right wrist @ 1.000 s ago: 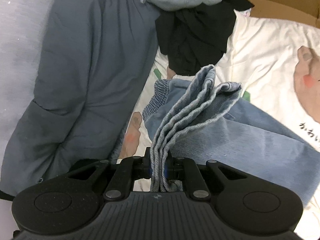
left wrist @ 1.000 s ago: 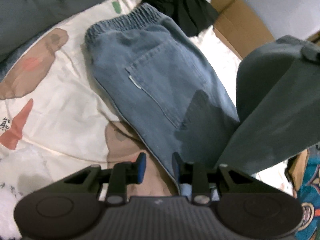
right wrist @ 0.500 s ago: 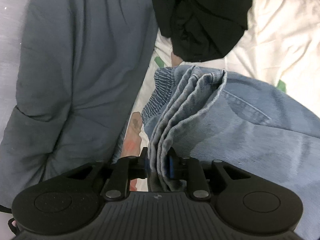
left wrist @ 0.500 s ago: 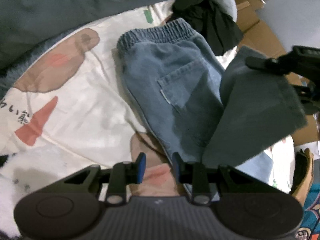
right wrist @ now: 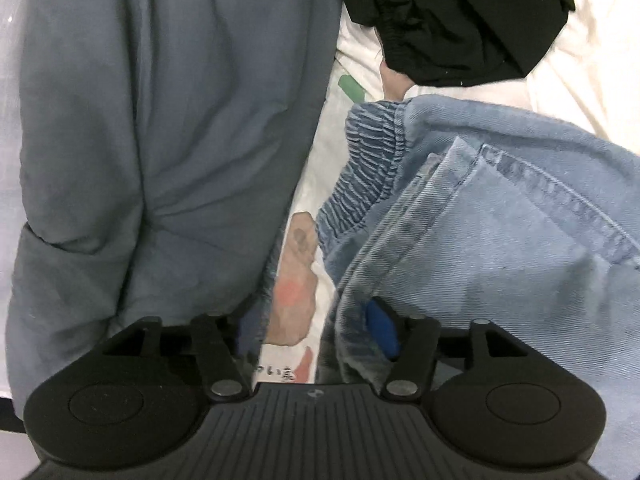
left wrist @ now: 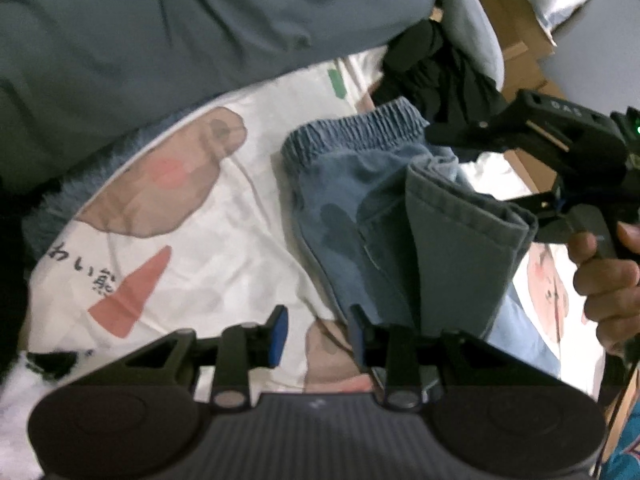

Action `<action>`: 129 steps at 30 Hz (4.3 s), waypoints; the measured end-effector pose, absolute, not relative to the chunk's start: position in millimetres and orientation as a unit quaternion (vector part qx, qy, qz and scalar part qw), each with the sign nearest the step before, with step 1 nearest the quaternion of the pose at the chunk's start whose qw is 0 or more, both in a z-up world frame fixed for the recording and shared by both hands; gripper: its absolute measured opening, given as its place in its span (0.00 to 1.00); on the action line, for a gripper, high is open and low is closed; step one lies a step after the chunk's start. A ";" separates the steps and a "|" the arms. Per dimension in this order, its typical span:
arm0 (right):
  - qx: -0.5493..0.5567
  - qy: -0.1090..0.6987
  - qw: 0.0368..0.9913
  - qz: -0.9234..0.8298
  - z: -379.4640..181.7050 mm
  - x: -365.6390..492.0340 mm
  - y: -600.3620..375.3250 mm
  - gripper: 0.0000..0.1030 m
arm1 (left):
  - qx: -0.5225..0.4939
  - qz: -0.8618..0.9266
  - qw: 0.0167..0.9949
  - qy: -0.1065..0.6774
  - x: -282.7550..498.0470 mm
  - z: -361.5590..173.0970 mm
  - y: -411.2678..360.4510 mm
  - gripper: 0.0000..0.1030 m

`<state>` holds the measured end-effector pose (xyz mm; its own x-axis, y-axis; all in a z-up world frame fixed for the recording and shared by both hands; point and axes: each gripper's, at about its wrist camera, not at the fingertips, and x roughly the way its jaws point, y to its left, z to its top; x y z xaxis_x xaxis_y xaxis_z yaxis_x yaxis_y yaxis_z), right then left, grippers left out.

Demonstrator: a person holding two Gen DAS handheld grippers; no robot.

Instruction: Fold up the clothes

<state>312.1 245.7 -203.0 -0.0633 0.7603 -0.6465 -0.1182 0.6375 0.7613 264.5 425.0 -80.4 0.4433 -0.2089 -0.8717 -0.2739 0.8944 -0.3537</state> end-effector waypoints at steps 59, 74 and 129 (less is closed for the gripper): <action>0.080 0.488 0.773 0.397 -215.9 337.6 156.5 0.53 | -0.305 0.027 0.827 0.472 319.6 -95.3 374.2 0.72; -0.028 0.453 0.743 0.491 -241.0 348.6 238.7 0.43 | -0.302 0.037 0.808 0.504 317.8 -126.2 392.7 0.36; -0.014 0.427 0.785 0.448 -214.5 385.7 238.7 0.08 | -0.322 0.009 0.845 0.427 377.9 -117.6 429.1 0.16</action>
